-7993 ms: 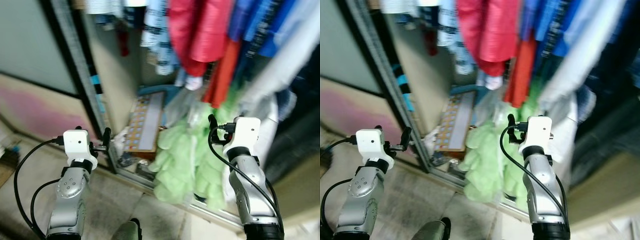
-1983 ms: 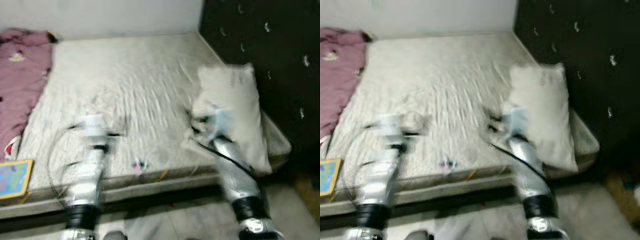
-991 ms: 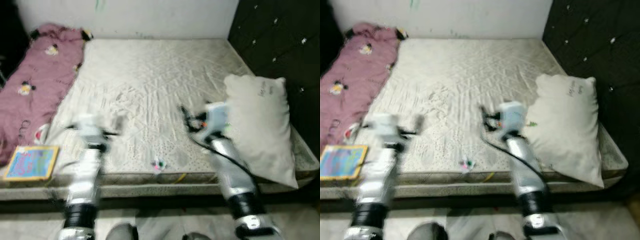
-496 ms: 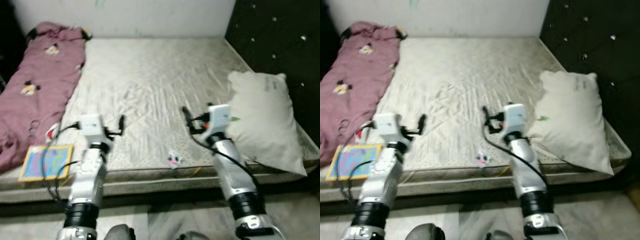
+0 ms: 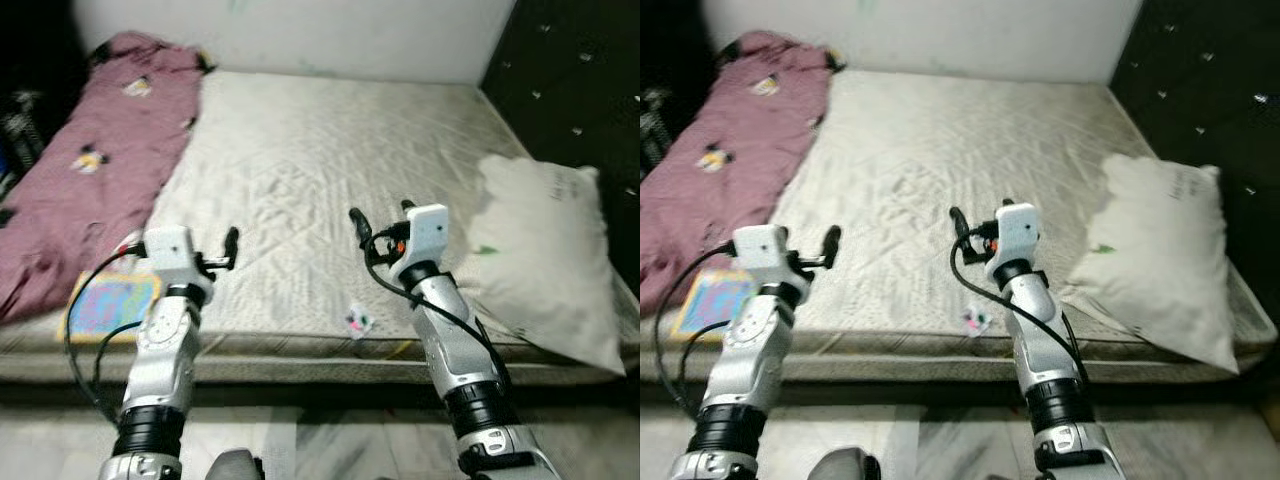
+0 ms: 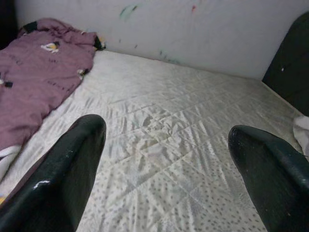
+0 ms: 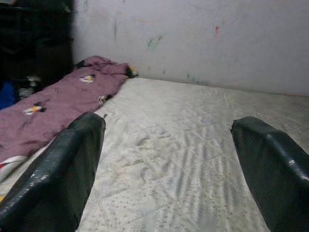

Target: Clean up the room

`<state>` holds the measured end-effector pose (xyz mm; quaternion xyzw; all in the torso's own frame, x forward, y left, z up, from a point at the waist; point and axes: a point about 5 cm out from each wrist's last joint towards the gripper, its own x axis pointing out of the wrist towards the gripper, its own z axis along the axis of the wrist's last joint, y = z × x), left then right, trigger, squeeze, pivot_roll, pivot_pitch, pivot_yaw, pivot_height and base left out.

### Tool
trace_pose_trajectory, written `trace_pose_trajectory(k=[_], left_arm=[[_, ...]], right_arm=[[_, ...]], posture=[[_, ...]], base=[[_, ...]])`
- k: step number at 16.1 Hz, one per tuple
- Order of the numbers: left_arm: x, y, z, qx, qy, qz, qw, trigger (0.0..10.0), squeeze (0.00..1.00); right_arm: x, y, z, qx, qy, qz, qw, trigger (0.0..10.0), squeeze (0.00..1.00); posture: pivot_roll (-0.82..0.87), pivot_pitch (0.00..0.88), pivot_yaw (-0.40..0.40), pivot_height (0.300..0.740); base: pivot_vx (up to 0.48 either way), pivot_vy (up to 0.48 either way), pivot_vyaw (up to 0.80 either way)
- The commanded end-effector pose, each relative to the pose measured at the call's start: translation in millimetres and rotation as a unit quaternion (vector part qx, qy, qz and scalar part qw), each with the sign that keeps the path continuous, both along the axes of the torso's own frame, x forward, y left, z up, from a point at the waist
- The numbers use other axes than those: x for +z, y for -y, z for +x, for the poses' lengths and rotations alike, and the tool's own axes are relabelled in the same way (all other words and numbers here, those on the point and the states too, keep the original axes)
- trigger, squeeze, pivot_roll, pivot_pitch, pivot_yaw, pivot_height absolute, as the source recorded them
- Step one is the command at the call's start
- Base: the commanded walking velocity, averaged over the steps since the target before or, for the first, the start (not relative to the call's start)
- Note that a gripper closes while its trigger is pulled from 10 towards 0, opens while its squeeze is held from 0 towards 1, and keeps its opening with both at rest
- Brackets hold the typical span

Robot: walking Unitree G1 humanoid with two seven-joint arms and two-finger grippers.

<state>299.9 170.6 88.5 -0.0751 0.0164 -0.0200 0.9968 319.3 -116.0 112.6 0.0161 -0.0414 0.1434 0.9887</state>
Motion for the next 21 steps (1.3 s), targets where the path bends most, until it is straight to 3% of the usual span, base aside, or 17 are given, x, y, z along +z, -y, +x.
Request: trace_pose_trajectory(k=[1, 6, 10, 12, 16, 17, 20, 21], left_arm=[[3.3, 7.9, 2.3, -0.015, 0.007, -0.001, 1.000, 10.0, 0.00], [3.6, 7.8, 2.2, -0.018, 0.008, 0.000, 1.000, 10.0, 0.00], [1.8, 6.5, 1.6, -0.011, 0.004, 0.003, 1.000, 10.0, 0.00], [1.7, 5.5, 2.0, -0.005, 0.003, 0.002, 1.000, 10.0, 0.00], [-2.1, -1.6, 2.7, 0.019, -0.024, -0.031, 0.999, 10.0, 0.00], [-3.3, -1.2, 2.0, 0.003, -0.026, -0.035, 0.999, 10.0, 0.00], [-3.0, -4.7, 0.0, 0.003, -0.016, 0.004, 1.000, 10.0, 0.00], [-2.6, -10.3, -1.4, 0.019, -0.008, -0.003, 1.000, 10.0, 0.00]], right_arm=[[1.1, 6.0, 1.8, -0.009, 0.001, -0.003, 1.000, 10.0, 0.00], [1.3, 5.5, 1.6, -0.009, 0.002, -0.003, 1.000, 10.0, 0.00], [0.2, 5.4, 1.3, -0.008, 0.002, -0.007, 1.000, 10.0, 0.00], [1.4, 4.7, 1.2, -0.002, 0.009, -0.029, 1.000, 10.0, 0.00], [-0.7, 6.6, 2.1, -0.010, 0.001, -0.013, 1.000, 10.0, 0.00], [0.6, 9.8, 4.1, -0.020, 0.001, -0.005, 1.000, 10.0, 0.00], [3.7, 17.1, 6.7, -0.039, 0.001, 0.004, 0.999, 10.0, 0.00], [6.1, 22.0, 5.4, -0.054, 0.002, 0.009, 0.998, 10.0, 0.00]], posture=[[0.02, 0.017, -0.050, 0.740], [0.02, 0.012, -0.048, 0.740], [0.03, 0.004, -0.047, 0.740], [0.03, 0.004, -0.047, 0.740], [0.03, 0.001, -0.049, 0.740], [0.03, 0.001, -0.049, 0.740], [0.03, 0.008, -0.048, 0.740], [0.03, 0.013, -0.048, 0.740]], base=[[0.281, 0.000, 0.00], [0.290, 0.000, 0.00], [0.000, 0.000, 0.00], [0.000, 0.000, 0.80], [0.000, 0.000, 0.77], [0.000, 0.000, 0.00], [0.000, 0.000, 0.00], [0.000, 0.000, 0.00]])
